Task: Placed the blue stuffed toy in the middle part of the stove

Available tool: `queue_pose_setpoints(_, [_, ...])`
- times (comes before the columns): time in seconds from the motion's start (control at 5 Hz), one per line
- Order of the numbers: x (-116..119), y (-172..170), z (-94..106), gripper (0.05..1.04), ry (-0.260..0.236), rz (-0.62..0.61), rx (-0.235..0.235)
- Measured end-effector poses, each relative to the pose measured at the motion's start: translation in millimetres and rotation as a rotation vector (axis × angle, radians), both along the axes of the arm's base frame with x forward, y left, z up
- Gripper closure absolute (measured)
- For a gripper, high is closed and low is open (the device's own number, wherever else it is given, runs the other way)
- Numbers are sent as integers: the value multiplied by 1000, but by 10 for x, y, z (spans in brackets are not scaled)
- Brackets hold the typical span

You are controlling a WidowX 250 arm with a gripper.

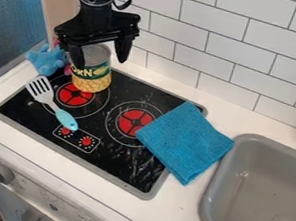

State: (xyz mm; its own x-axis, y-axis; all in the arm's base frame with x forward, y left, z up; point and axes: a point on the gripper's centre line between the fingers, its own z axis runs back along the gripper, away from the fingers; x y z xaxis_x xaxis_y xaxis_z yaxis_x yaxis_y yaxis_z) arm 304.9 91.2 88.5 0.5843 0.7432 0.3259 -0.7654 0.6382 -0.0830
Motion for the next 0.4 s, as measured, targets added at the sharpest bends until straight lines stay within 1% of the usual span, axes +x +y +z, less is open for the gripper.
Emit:
queue_pose_setpoints(0.2, [-20, -10, -79, 83, 26, 10, -13])
queue_pose_setpoints(0.4, [-67, 206, -30, 83, 13, 125, -44])
